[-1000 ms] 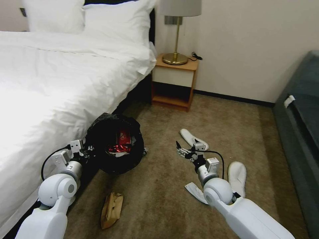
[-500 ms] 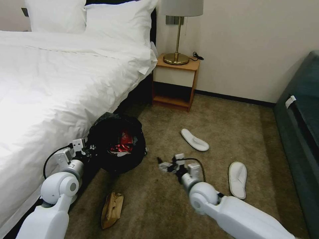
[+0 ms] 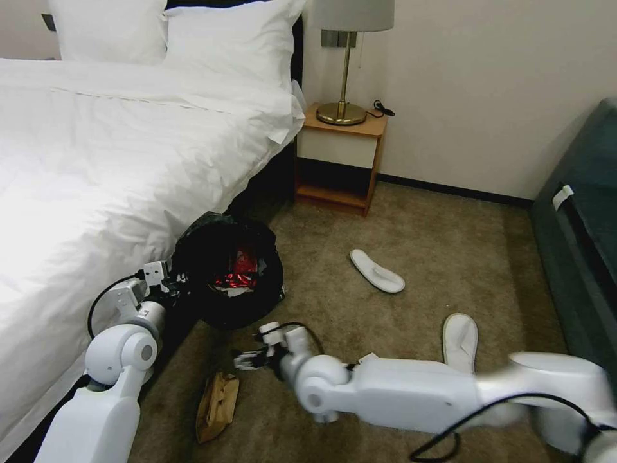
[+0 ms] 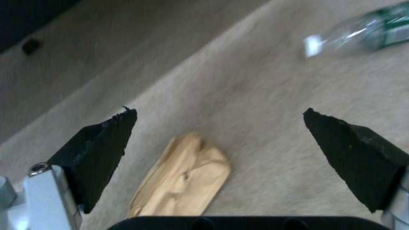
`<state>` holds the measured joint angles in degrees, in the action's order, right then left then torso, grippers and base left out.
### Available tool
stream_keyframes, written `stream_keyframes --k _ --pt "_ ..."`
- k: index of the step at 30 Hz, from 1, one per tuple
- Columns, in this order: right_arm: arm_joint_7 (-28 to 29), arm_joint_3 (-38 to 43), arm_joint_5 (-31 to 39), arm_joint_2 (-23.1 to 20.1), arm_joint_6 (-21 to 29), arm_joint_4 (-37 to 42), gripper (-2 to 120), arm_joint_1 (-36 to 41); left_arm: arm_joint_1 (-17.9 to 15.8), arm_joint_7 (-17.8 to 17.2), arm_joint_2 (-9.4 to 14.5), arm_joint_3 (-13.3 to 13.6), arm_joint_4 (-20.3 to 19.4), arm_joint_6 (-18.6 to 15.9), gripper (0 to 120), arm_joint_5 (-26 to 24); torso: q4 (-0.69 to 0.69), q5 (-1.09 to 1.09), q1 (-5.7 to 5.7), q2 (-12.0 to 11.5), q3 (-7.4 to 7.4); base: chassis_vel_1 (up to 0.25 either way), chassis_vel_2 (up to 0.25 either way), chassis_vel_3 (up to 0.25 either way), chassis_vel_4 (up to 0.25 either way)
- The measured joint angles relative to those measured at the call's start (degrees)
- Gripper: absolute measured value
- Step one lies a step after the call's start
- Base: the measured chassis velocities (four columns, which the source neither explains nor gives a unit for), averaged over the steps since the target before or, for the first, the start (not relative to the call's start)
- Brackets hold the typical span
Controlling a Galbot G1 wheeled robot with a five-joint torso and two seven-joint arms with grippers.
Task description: Pick up the trash bin, then pick up the garbage on the floor and place it into the trash bin.
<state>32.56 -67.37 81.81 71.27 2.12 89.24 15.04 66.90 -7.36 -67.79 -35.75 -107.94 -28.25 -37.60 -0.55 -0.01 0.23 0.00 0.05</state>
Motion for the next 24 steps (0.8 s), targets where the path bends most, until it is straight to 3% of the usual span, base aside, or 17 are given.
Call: stream_keyframes --k 2,14,24 --pt "0.1 -0.8 -0.2 1.5 -0.2 -2.1 100 1.4 -0.1 0.7 0.2 0.0 -0.3 0.2 0 -0.2 -0.06 -0.01 0.0 0.0 0.0 0.0 0.0 0.0 0.0" --pt "-0.9 -0.7 -2.8 6.8 -0.7 -10.1 100 7.4 1.1 1.2 0.8 -0.3 -2.3 0.5 0 -0.6 -0.02 0.01 0.0 0.0 -0.01 0.0 0.0 0.0 0.0" --pt "-2.6 1.1 -4.7 7.5 -0.9 -13.6 100 11.2 1.5 1.5 1.0 -0.8 -2.7 0.9 0 -0.6 -0.04 0.01 0.0 0.0 -0.01 0.0 0.0 0.0 0.0"
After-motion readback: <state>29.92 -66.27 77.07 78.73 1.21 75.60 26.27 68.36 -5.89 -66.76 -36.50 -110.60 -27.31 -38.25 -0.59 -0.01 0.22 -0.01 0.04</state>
